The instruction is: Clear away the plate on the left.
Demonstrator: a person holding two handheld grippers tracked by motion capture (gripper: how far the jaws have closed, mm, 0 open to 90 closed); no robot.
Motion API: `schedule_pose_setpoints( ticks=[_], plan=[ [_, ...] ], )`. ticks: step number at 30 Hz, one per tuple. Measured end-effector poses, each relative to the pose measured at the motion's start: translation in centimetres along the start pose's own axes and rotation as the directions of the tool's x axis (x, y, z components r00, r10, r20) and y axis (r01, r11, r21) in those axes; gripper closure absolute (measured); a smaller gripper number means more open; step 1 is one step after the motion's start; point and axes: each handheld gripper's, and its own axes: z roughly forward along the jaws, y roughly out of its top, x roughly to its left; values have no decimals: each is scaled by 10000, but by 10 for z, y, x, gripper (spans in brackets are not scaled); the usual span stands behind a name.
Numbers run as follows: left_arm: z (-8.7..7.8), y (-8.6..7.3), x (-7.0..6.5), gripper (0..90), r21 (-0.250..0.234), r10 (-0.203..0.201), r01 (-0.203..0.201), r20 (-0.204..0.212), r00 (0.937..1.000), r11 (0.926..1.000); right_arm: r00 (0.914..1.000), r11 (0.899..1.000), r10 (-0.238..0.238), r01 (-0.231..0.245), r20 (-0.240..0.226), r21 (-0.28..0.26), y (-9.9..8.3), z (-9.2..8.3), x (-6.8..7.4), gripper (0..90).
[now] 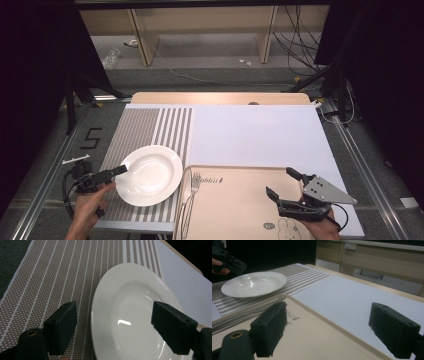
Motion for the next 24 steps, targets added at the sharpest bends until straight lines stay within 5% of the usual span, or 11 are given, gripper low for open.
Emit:
schedule_pose_setpoints(
  ticks=[12, 24],
  plan=[
    [7, -2, 13, 213, 722, -1412, 1361, 720, 9874, 9881, 10000, 10000, 35, -35, 4, -2, 0, 0, 0, 158],
    [10, -8, 12, 242, 1122, -1729, 1609, 1071, 9791, 9806, 10000, 10000, 40, -40, 13, 16, 0, 0, 0, 158]
  ],
)
